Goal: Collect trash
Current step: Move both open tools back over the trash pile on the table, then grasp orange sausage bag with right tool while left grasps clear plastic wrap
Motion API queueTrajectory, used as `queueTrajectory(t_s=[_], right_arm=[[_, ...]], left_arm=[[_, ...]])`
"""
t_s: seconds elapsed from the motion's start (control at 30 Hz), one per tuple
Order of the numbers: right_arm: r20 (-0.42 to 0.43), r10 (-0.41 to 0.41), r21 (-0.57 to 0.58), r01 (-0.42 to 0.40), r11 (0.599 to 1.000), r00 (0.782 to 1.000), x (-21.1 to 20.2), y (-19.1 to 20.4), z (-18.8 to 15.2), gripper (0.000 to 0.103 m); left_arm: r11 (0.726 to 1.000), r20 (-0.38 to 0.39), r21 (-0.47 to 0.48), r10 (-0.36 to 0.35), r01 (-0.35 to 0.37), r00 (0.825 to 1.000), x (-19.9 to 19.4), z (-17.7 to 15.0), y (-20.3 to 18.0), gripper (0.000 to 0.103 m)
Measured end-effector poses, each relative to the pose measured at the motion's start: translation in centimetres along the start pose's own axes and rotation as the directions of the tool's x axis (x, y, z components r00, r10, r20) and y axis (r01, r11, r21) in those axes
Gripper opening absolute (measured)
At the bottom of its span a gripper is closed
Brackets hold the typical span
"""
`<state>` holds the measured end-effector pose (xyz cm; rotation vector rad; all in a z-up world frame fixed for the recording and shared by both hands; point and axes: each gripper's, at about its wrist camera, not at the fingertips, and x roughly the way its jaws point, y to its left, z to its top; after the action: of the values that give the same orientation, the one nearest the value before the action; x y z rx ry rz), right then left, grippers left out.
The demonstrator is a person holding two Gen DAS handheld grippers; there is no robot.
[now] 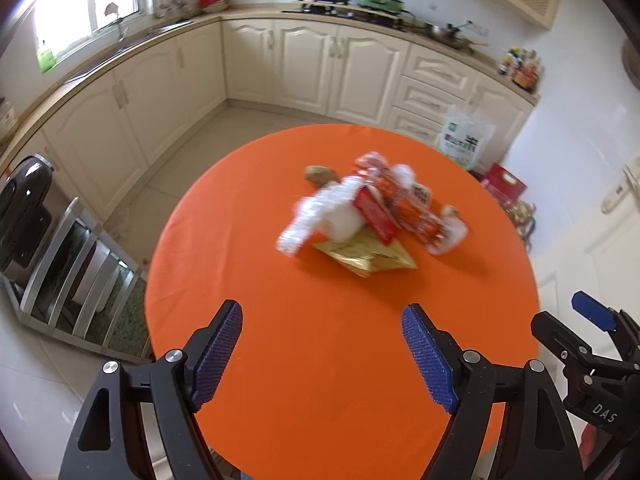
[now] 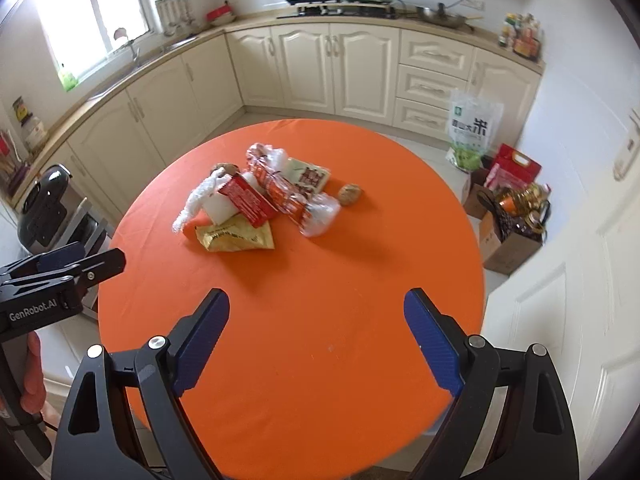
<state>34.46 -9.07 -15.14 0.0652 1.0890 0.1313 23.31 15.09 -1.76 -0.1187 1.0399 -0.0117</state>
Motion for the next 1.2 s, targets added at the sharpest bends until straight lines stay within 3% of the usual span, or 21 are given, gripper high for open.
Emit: queueTrajectory(t_s=[0.27,0.67,0.77,0.83,0.9,0.93,1.13,1.2], right_arm=[[-0.024,-0.009,-0.146,0.006,0.989,1.000,7.0,2.8,4.2,0.091],[-0.099,-0.093,-0.294,0.061,0.954,0.991,18.1,3.5,7.5,0.089],[-0.114,-0.112,-0.301,0.073,0.951,0.987,19.6,3.1,7.6,0.079],[-0.137,-0.090,-0.291,0.047,0.955,0.986,20.3,2.6,7.6,0.062],[-0.152,-0.064,-0.262,0.022,0.965,0.986,20.8,2.0,7.7,0.056],[-0.157,-0.036,-0.245,-0.004,0.970,0.987,20.9,1.6,7.9,0.047],[-0.148,0.017,-0.204,-0.048,0.978,0.989,20.2,1.1,8.0,0.029],[-0.154,0.043,-0.194,-0.072,0.978,0.987,20.0,1.0,8.1,0.028]], left_arm=[[0.995,-0.041,-0.086,0.050,-0.053,0.998,4.6,4.8,3.6,0.078],[0.997,-0.138,-0.076,-0.025,0.014,0.990,14.3,10.0,4.5,0.078],[0.996,-0.144,-0.086,-0.036,0.024,0.989,15.7,10.8,4.7,0.078],[0.995,-0.149,-0.089,-0.047,0.034,0.988,16.4,11.1,4.8,0.078],[0.994,-0.151,-0.102,-0.059,0.044,0.987,17.0,11.8,5.1,0.078],[0.993,-0.149,-0.106,-0.061,0.046,0.987,17.2,12.0,5.1,0.078],[0.989,-0.144,-0.124,-0.096,0.078,0.985,19.3,13.7,5.4,0.077],[0.990,-0.149,-0.118,-0.091,0.073,0.985,20.2,13.9,5.5,0.070]])
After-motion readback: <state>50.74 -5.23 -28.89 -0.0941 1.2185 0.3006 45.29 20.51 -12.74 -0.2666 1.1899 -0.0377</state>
